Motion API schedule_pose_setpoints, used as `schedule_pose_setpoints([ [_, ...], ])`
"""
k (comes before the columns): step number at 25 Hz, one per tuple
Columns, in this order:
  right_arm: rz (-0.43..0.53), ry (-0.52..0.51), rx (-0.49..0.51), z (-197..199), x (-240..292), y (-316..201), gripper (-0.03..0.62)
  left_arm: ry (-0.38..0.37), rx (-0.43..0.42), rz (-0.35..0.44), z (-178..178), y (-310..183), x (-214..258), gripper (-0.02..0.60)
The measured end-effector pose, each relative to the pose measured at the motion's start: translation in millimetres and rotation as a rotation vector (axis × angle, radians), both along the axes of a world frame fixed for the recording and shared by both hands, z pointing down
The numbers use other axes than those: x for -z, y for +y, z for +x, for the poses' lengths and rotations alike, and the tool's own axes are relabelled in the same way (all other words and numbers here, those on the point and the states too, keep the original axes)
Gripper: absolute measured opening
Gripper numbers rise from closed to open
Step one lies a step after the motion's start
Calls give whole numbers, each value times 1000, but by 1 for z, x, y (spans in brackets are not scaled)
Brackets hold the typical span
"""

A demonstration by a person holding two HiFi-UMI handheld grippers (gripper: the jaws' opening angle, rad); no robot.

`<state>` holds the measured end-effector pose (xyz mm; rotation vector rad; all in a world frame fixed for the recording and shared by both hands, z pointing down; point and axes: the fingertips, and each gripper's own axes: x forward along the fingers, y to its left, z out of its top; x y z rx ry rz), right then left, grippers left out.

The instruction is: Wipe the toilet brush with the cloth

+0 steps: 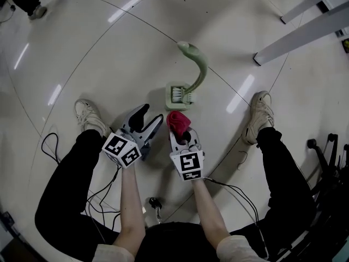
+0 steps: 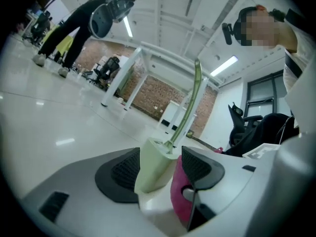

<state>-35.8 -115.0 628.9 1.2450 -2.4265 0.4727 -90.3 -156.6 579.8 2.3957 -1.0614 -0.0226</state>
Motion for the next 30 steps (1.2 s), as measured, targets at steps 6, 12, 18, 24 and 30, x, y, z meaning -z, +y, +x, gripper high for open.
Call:
schedule_pose_setpoints([
  [6,14,53,90,-44,-9,-22,32,-31,75,25,-33,-8,11,245],
  [12,-39,24,-31,3,-20,-30,32,8,69,10,-24,-7,8,245],
  [18,-66,18,-193,76,-29,-35,31,-1,34,36,-6,-14,16,245],
  [24,-64,-18,-296,105,0,-40,32,50,41,106,-1,-27,66,245],
  [30,159,-231,-306,117,165,-88,32,8,-31,391,16,-72,227,150],
])
